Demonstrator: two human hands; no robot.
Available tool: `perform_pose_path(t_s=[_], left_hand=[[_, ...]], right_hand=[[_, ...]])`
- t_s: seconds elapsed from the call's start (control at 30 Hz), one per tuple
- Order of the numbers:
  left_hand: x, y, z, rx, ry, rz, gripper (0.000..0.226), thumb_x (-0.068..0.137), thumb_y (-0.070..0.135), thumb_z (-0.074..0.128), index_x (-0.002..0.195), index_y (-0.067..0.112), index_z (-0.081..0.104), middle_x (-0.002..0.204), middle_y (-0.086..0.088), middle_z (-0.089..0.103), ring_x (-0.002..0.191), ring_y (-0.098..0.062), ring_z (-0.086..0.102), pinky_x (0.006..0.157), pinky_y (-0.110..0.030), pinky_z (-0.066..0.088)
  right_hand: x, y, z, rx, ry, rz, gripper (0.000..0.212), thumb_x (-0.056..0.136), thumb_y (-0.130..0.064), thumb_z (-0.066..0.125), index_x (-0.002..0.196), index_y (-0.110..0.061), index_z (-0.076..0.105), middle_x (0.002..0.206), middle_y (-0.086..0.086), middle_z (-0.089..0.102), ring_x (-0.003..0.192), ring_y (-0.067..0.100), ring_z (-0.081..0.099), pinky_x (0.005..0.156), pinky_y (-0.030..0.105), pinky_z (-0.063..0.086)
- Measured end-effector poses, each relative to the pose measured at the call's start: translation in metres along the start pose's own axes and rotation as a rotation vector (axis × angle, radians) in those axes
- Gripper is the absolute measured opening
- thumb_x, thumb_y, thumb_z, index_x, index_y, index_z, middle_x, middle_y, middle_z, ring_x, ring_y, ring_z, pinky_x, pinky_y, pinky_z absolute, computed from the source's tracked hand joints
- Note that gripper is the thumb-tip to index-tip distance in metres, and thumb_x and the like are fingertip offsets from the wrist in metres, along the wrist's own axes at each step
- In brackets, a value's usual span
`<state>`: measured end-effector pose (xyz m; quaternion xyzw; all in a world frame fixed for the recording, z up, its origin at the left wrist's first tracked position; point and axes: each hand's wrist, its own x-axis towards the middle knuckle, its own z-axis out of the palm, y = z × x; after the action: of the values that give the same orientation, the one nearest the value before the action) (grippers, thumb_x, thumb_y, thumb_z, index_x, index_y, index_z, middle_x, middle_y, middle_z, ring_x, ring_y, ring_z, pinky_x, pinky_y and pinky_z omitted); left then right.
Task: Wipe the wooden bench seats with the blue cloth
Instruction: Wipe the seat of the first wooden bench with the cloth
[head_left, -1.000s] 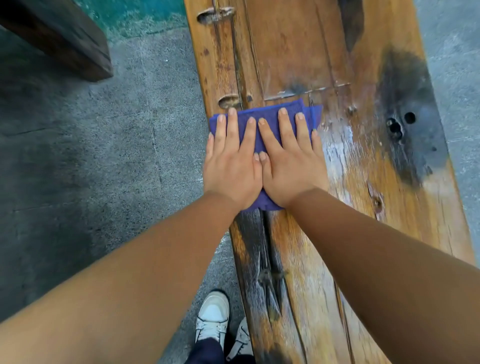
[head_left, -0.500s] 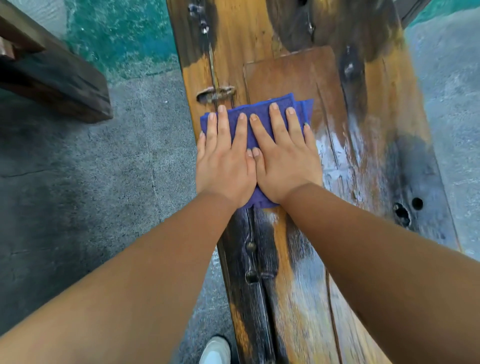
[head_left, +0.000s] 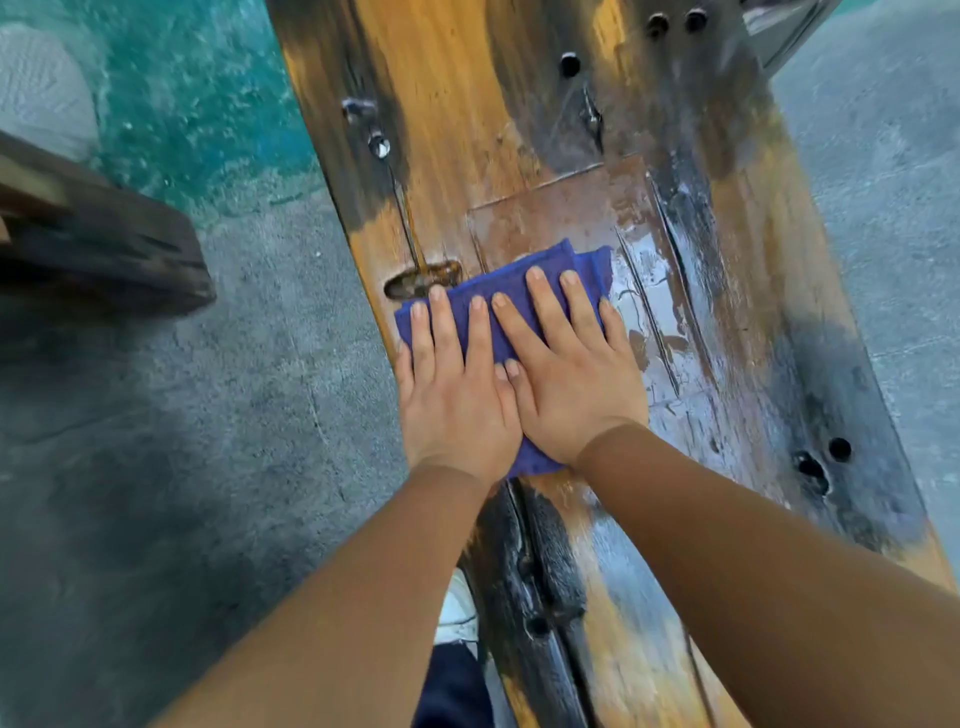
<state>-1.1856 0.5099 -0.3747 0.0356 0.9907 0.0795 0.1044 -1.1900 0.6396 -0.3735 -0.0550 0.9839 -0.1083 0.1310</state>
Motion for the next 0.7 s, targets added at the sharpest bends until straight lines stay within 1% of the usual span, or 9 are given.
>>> perform_pose_path(t_s=[0.07,0.2,0.33,0.47,0.57,0.7], left_hand=[[-0.002,0.0,0.0,-0.001,-0.012,0.0,0.062,0.095,0.038,0.03,0.153,0.018,0.019,0.162,-0.014,0.007,0.148,-0.03,0.003,0.119,-0.047,0.007],[-0.002,0.0,0.001,0.001,-0.023,-0.008,0.062,0.095,0.037,0.031,0.153,0.018,0.019,0.161,-0.014,0.008,0.148,-0.03,0.004,0.119,-0.049,0.008],[-0.002,0.0,0.002,-0.006,-0.007,0.003,0.062,0.095,0.038,0.03,0.153,0.019,0.019,0.161,-0.014,0.008,0.148,-0.03,0.004,0.119,-0.049,0.008],[-0.002,-0.001,0.003,-0.014,-0.014,0.009,0.062,0.096,0.041,0.023,0.153,0.02,0.015,0.162,-0.012,0.003,0.148,-0.029,0.0,0.118,-0.047,0.004],[-0.004,0.001,0.001,0.0,-0.006,0.007,0.062,0.096,0.041,0.019,0.154,0.021,0.012,0.162,-0.013,0.001,0.148,-0.029,-0.001,0.118,-0.047,0.002],[-0.013,0.008,0.002,0.028,0.008,0.014,0.064,0.095,0.04,0.022,0.154,0.018,0.012,0.161,-0.016,0.001,0.148,-0.032,-0.001,0.118,-0.048,0.003]], right_hand=[[-0.001,0.0,-0.001,0.004,-0.006,-0.002,0.057,0.099,-0.047,0.025,0.153,-0.032,0.023,0.163,0.004,0.017,0.148,0.031,0.011,0.117,0.051,0.012],[-0.001,0.0,-0.002,0.014,-0.019,0.002,0.057,0.099,-0.048,0.024,0.153,-0.033,0.021,0.163,0.003,0.017,0.149,0.03,0.01,0.117,0.052,0.012],[-0.001,0.0,0.0,0.003,-0.023,-0.001,0.057,0.099,-0.049,0.023,0.154,-0.034,0.019,0.163,0.002,0.016,0.149,0.029,0.008,0.117,0.052,0.011],[-0.001,0.001,0.002,-0.001,-0.016,0.011,0.057,0.099,-0.05,0.018,0.154,-0.037,0.013,0.164,-0.001,0.009,0.15,0.027,0.003,0.119,0.049,0.007],[-0.004,0.002,0.002,-0.007,-0.007,-0.002,0.058,0.099,-0.05,0.013,0.155,-0.035,0.01,0.165,-0.001,0.005,0.15,0.027,0.001,0.119,0.048,0.005],[-0.017,0.007,0.0,-0.004,-0.013,-0.033,0.059,0.098,-0.048,0.012,0.155,-0.032,0.013,0.165,0.001,0.007,0.15,0.028,0.004,0.12,0.047,0.006]])
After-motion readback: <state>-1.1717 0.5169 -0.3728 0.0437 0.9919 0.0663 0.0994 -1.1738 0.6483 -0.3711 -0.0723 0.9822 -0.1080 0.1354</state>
